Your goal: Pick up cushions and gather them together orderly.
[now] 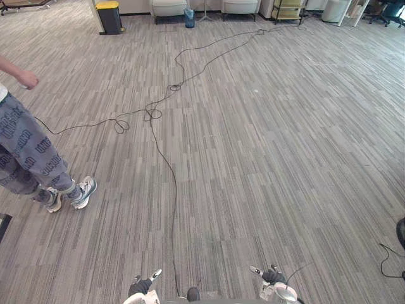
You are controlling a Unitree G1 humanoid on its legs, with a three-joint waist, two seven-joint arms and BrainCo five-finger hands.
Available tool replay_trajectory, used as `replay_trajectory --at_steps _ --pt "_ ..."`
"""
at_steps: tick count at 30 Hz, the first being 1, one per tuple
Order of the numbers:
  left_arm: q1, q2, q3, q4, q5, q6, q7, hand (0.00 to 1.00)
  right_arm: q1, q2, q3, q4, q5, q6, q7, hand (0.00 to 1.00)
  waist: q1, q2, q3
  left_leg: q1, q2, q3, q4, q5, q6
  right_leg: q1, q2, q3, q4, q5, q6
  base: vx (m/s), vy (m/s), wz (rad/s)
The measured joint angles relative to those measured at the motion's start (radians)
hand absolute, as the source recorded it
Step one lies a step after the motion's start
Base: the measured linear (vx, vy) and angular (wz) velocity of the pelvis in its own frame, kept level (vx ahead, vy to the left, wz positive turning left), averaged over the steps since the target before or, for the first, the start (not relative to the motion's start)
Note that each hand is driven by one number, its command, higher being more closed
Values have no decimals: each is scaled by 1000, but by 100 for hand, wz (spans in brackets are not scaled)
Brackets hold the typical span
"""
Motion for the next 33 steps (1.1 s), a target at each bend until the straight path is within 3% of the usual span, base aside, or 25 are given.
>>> replay_trajectory --at_steps 33 --pt "-20 -1 21 27 12 2 -40 0 -41 -1 -78 64 4 20 35 0 -2 9 11 -3 -1 -3 0 -3 -5 1 0 -3 -6 -1 2 0 0 0"
